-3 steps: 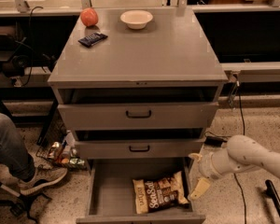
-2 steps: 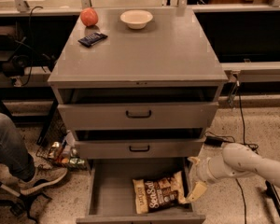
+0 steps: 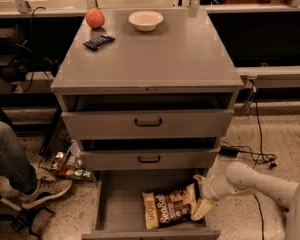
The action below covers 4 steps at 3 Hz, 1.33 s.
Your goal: Pick brown chip bag from bottom drawer and place on counter
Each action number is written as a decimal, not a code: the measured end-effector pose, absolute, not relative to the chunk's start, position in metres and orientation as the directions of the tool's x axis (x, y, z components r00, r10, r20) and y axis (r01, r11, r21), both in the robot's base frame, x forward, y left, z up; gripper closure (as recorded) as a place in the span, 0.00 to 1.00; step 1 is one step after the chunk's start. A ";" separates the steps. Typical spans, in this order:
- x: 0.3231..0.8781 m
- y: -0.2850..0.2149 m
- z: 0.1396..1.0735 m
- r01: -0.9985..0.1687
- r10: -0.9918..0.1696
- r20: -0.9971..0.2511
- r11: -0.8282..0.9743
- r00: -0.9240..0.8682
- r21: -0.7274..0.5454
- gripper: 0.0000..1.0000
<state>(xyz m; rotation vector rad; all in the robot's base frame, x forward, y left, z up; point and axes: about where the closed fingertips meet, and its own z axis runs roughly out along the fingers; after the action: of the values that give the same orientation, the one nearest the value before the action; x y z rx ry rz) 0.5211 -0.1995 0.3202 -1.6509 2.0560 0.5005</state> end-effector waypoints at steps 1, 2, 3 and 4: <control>0.528 -0.186 0.282 -0.981 -0.813 -0.555 0.193 -0.178 0.031 0.00; 0.540 -0.168 0.241 -0.986 -0.822 -0.547 0.162 -0.162 0.047 0.00; 0.549 -0.160 0.224 -0.987 -0.823 -0.548 0.151 -0.153 0.048 0.00; 0.558 -0.150 0.205 -0.989 -0.831 -0.537 0.141 -0.142 0.043 0.00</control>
Offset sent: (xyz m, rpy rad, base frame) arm 0.0304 0.0413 -0.1101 -0.0175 0.0626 0.0788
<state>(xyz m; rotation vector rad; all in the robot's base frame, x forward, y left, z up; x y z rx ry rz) 0.5580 -0.1498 0.2051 -1.7471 2.0398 0.5569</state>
